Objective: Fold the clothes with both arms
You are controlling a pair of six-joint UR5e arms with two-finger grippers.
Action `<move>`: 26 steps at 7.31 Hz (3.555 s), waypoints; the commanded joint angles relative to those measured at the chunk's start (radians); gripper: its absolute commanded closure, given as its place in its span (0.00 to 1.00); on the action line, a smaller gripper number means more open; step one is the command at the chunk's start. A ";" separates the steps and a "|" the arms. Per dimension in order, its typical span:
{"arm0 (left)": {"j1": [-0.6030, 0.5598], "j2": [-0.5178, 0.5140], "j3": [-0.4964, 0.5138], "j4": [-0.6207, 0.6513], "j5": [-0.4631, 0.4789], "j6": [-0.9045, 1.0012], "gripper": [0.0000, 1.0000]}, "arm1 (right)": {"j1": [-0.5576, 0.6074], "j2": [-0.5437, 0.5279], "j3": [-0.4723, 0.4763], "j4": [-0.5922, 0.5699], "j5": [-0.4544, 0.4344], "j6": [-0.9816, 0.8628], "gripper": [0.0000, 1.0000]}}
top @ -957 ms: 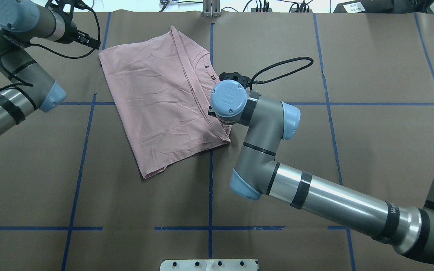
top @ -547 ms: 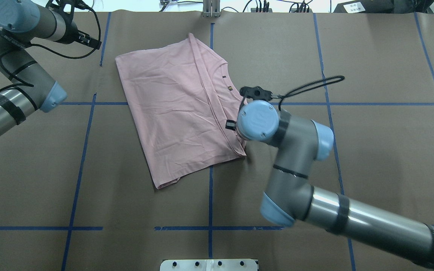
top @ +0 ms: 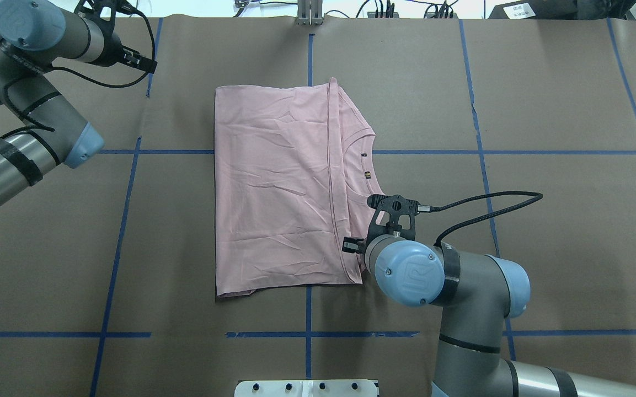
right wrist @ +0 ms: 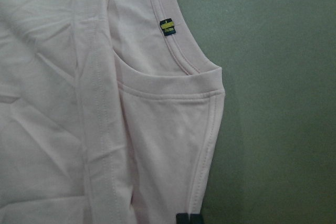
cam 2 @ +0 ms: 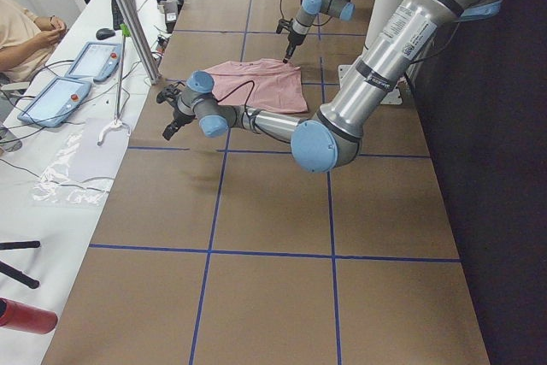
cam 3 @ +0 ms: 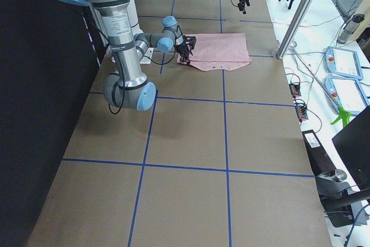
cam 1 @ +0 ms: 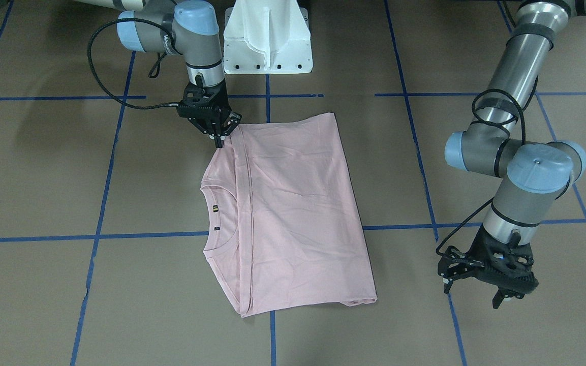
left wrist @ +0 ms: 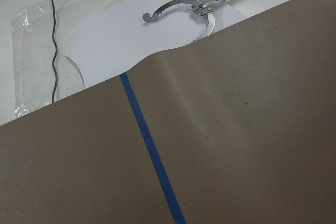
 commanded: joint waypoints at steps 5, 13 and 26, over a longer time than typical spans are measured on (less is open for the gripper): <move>0.259 0.205 -0.445 0.047 -0.006 -0.501 0.00 | -0.065 -0.147 0.194 0.044 -0.069 0.007 0.00; 0.768 0.445 -0.811 0.214 0.347 -1.231 0.52 | -0.067 -0.192 0.196 0.135 -0.072 0.008 0.00; 0.788 0.443 -0.816 0.220 0.344 -1.223 1.00 | -0.082 -0.170 0.184 0.121 -0.073 0.023 0.00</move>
